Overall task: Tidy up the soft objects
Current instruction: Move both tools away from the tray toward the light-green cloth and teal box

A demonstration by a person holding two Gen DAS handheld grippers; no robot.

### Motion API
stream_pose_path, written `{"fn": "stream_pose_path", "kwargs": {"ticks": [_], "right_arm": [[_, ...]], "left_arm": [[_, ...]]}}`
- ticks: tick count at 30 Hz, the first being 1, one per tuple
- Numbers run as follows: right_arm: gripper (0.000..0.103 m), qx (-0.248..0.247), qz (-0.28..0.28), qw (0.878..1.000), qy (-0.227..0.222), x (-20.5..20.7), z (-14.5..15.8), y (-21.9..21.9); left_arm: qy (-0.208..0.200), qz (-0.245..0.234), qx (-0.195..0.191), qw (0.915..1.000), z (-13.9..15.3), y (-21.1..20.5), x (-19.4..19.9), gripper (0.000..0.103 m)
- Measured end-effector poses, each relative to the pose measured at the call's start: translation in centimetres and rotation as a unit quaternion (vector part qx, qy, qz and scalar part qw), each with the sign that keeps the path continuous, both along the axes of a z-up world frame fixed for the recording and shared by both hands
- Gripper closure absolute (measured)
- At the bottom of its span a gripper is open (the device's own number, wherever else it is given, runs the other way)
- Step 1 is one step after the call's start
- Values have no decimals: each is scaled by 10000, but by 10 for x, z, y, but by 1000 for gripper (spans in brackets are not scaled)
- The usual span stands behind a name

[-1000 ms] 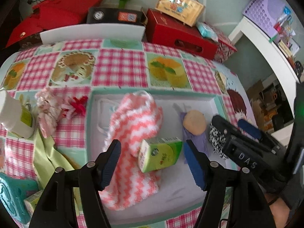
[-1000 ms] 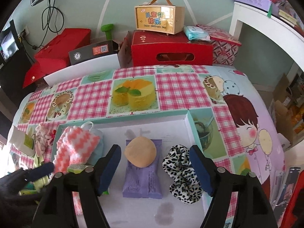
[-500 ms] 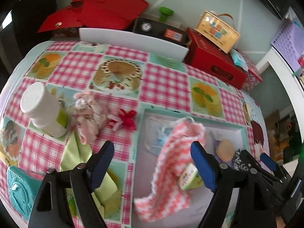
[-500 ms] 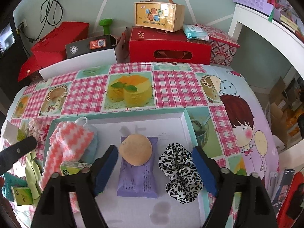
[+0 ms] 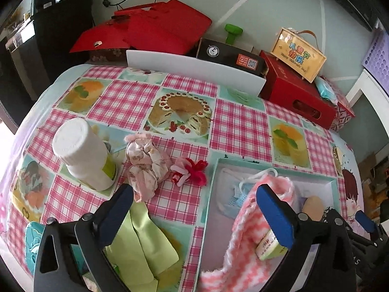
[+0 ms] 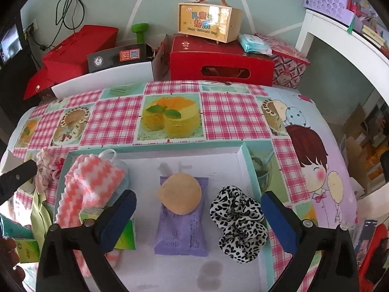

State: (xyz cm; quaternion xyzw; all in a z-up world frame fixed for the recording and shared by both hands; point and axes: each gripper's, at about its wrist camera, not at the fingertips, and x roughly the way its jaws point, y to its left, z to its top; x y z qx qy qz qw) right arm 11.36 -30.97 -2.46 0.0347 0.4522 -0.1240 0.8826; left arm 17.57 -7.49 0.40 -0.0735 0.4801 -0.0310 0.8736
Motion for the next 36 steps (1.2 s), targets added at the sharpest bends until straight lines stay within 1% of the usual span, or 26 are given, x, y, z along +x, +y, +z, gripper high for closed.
{"fn": "stream_pose_path", "kwargs": {"ticks": [9,14,18,25,27,29,31,36], "right_arm": [[0,-144,105,9998,50,1,-1,6],[0,-147,208,9997,41,2,0,15],[0,-110,401,9991,36,6,0,26],[0,-22,648,9979,44,11,0,50],[0,33,751,9972,34,12,0,57],[0,93,822,9966,17,14,1,65],[0,108,841,9964,4,16,1,73],[0,18,1018,9948,-1,21,1,94]], "left_arm": [[6,17,-199,9998,-2,1,0,2],[213,-118,-415,9988,-8,-1,2,2],[230,-187,-270,9992,-9,-4,2,2],[213,-75,-350,9991,-3,15,2,2],[157,11,-328,9993,2,25,2,2],[138,203,-287,9993,6,41,0,2],[59,512,-323,9981,10,60,-3,2],[8,973,-455,9942,15,97,-11,2]]}}
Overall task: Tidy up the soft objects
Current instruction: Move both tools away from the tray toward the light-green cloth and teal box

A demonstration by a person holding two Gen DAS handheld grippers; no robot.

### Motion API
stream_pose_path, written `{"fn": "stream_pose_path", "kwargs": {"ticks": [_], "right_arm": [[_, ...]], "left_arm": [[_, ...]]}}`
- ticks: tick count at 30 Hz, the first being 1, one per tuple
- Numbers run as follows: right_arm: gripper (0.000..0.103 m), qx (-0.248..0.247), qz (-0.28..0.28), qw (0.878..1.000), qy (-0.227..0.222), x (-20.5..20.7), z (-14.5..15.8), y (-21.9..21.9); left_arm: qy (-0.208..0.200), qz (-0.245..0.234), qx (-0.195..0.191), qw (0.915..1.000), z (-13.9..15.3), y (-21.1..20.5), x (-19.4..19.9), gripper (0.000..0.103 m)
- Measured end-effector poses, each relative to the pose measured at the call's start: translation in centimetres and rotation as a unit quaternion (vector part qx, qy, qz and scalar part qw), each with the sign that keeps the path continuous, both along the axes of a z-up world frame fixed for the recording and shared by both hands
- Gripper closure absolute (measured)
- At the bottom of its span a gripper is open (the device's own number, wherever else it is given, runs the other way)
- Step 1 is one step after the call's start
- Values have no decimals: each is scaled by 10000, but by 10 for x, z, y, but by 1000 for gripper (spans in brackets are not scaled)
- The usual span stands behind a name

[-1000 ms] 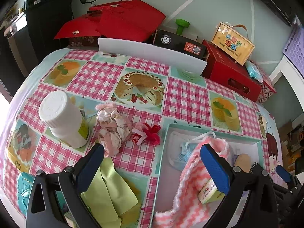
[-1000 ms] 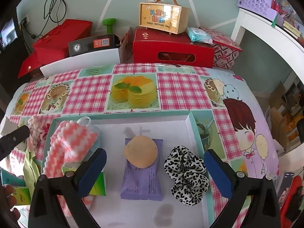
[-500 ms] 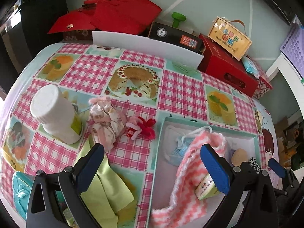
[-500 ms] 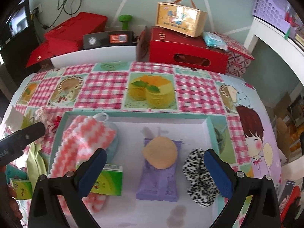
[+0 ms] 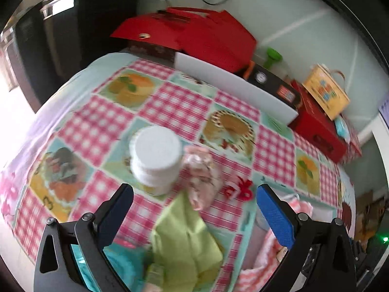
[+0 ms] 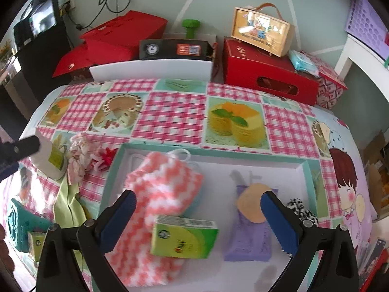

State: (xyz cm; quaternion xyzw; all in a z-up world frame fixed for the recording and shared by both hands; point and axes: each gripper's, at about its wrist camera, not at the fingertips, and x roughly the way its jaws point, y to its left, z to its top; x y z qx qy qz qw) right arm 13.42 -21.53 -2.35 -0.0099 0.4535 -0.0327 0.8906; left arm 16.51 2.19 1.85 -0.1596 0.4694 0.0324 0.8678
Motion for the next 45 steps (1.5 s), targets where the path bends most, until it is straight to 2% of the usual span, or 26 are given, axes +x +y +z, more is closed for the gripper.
{"fn": "stream_pose_path", "kwargs": {"ticks": [4,10,17,24,28,32,40,45], "right_arm": [[0,67,226,9997,-64,2,1,16],[0,297,688,9971,-127,5,1,38],[0,346,929,9951,-43,11,-7,51],[0,596,1152,9915,-59,10,-7,58],[0,603,1356,9889,-69,8,-6,70],[0,633,1523,9863,-40,7,-8,78],[0,636,1982,9781,-66,-7,-9,102],[7,500,2376,9701,-12,-26,-18,124]], "left_arm": [[52,110,-61,9999,-1,13,-3,2],[361,123,-322,9988,-15,29,-3,2],[845,-264,-533,9946,-34,34,4,2],[879,-340,-434,9946,-29,45,1,2],[902,-284,-334,9950,-24,54,-5,2],[903,-429,-295,9946,-19,52,-10,2],[727,-453,-134,9962,0,48,-34,2],[501,-506,-180,9973,13,44,-58,2]]}}
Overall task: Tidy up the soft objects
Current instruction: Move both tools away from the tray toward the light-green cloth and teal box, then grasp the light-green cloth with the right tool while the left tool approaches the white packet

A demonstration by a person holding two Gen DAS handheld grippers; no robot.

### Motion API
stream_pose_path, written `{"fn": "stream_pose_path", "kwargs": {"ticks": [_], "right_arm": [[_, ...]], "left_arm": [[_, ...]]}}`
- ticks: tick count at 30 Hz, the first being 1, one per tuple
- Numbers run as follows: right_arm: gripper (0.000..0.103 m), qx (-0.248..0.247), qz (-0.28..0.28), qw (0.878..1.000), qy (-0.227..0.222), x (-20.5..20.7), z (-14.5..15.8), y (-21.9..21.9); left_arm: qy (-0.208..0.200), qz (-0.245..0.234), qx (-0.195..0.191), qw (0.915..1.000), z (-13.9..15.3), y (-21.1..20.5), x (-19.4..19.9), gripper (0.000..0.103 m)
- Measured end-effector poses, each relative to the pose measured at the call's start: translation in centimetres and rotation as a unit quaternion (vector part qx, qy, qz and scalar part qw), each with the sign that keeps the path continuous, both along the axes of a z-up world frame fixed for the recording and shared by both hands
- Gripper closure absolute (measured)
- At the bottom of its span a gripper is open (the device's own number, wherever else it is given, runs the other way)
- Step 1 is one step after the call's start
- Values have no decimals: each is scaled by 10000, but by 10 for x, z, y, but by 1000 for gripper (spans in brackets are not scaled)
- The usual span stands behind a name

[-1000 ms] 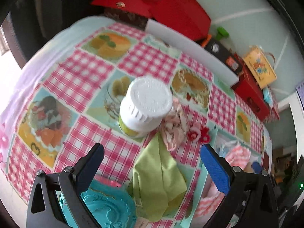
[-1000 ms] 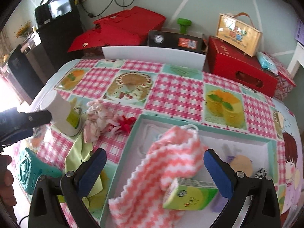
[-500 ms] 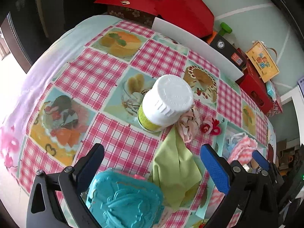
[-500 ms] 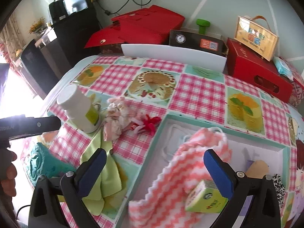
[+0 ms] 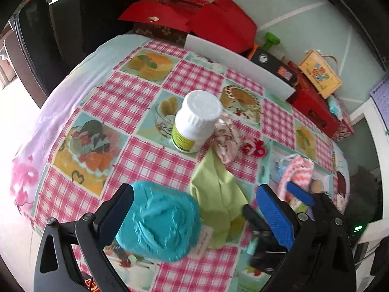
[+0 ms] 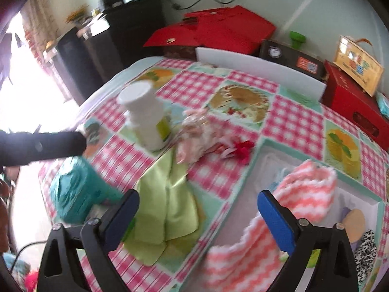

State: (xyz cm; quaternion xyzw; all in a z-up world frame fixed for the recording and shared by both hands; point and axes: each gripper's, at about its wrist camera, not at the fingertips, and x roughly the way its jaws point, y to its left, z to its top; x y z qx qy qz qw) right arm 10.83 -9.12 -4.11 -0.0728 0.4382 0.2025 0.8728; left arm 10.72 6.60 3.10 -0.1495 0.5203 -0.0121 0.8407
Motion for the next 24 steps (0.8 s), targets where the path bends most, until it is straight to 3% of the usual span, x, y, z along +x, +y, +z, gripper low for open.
{"fn": "stream_pose_path", "kwargs": {"ticks": [14,18,22,24], "right_arm": [[25,255,122,9991,306,-32,-14,-11],[32,269,145,9987,399,-32,-12,-19],[35,427,191,9973,559,-25,-11,-23],[43,454,183,9966,657,-21,-12,-23]], "left_arm": [[-484,-17,256,9985,9,-4,-72,4],[-520,-13,305,9982,3,-8,-90,15],[-409,-66,269,9988,-12,-16,-97,16],[-373,-66,347,9987,-22,-21,-98,27]]}}
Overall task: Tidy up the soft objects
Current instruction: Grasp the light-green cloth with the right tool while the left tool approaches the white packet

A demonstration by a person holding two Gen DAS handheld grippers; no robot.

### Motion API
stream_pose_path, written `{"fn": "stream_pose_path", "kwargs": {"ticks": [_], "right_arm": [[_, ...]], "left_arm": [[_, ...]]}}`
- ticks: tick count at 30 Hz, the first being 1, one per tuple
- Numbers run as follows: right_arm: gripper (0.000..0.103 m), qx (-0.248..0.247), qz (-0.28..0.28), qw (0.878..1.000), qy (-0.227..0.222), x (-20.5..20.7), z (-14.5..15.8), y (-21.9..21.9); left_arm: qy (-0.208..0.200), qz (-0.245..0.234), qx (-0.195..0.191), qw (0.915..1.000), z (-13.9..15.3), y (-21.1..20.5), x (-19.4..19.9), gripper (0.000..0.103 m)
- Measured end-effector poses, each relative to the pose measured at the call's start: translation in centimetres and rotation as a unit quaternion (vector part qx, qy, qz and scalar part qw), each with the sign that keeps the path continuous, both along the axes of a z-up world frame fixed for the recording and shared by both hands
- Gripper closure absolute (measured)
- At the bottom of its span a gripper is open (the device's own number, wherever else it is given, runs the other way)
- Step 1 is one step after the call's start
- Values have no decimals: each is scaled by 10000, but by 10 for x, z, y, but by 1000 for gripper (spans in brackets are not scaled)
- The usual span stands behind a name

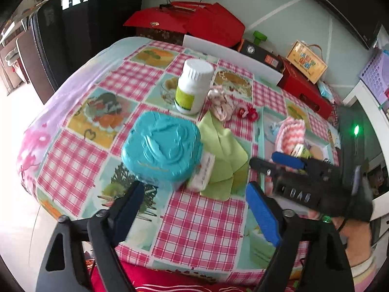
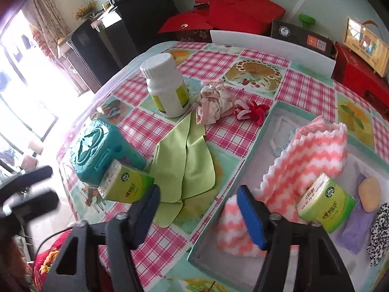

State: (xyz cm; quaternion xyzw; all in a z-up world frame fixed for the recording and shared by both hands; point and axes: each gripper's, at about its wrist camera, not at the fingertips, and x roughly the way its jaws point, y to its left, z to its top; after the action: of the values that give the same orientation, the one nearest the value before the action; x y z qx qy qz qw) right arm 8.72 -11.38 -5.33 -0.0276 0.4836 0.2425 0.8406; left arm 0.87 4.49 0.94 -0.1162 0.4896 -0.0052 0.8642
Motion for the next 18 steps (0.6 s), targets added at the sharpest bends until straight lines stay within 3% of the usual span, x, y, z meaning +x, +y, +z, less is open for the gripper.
{"fn": "stream_pose_path", "kwargs": {"ticks": [4,6,18], "right_arm": [[43,242,11,9994,239,11,-2,2],[43,215,72,9993,287,14,-4,6],[43,-92,271,9973,670,43,-25,30]], "left_arm": [[122,47,-24,9999,-16,-5,1,32],[99,39,-40,9999,-20,-8,1,39],[137,-122,-261,9995,-37,-15,13,49]]}}
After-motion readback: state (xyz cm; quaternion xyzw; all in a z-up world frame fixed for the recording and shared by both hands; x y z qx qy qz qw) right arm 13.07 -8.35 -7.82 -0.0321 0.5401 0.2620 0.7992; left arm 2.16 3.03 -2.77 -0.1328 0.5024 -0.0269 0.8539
